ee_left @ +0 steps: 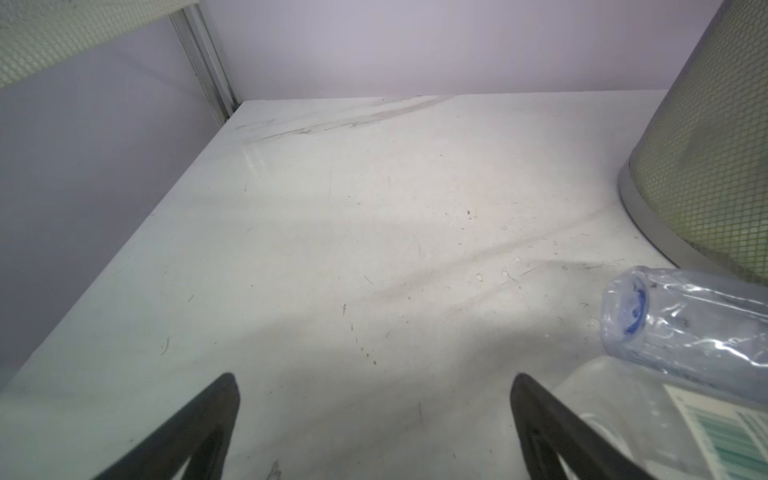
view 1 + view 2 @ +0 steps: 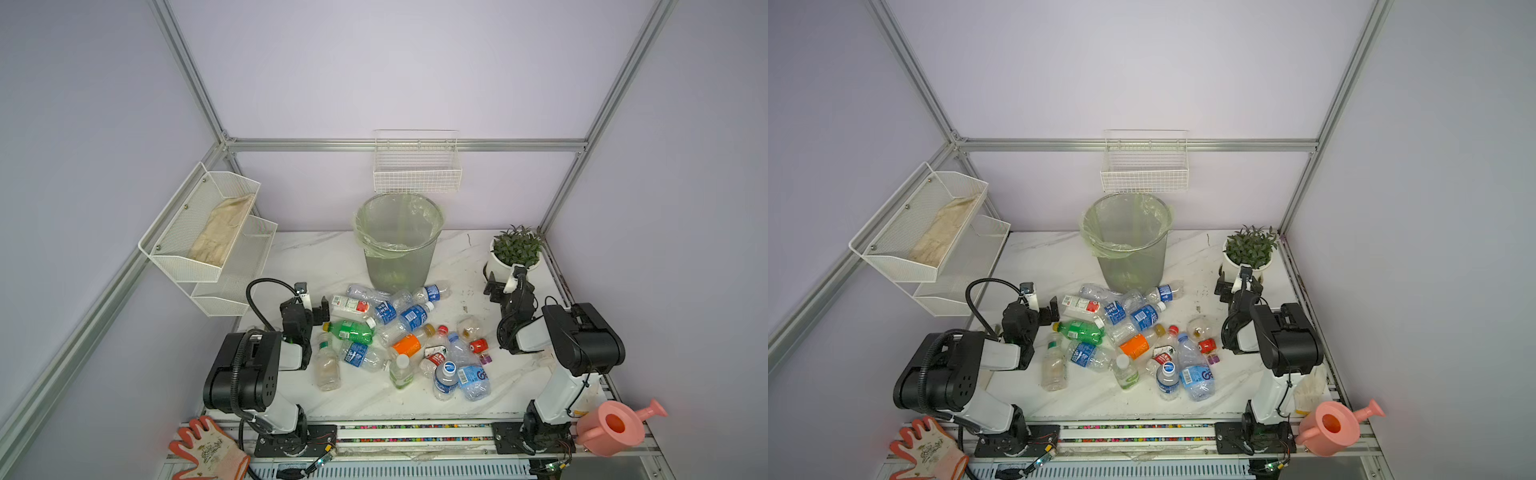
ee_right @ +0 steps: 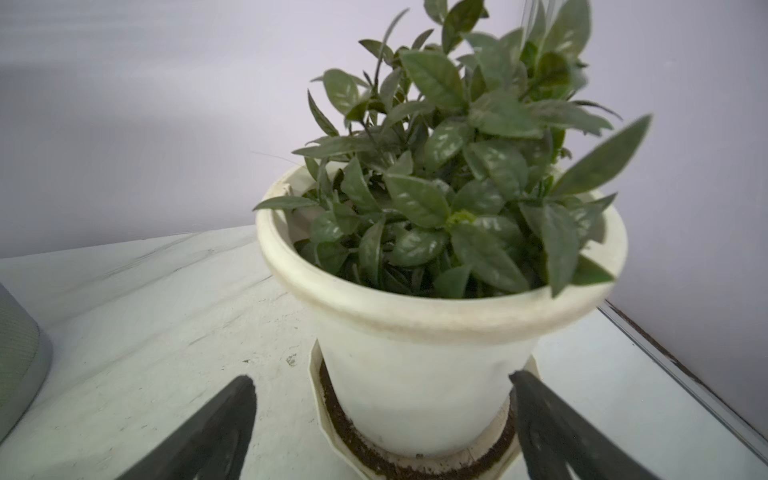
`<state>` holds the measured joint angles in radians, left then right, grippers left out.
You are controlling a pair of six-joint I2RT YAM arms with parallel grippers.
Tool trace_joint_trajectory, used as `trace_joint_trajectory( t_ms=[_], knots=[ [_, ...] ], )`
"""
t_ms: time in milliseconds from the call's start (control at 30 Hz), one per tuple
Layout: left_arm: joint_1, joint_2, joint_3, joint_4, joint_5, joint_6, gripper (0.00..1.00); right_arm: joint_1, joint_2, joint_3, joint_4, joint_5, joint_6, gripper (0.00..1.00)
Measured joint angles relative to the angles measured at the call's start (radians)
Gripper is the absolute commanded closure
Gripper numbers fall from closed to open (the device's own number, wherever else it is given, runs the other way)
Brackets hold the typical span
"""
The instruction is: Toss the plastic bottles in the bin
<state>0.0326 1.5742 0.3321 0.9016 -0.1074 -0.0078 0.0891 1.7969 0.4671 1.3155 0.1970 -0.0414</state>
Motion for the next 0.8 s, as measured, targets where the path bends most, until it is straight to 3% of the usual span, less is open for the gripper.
trace_joint_trajectory(
  t_ms=[800],
  knots=[
    [0.000,0.000,0.000,0.000,0.000,0.000,0.00,-0.004,-0.003,0.000,-0.003,-0.019,0.003,0.03]
  ],
)
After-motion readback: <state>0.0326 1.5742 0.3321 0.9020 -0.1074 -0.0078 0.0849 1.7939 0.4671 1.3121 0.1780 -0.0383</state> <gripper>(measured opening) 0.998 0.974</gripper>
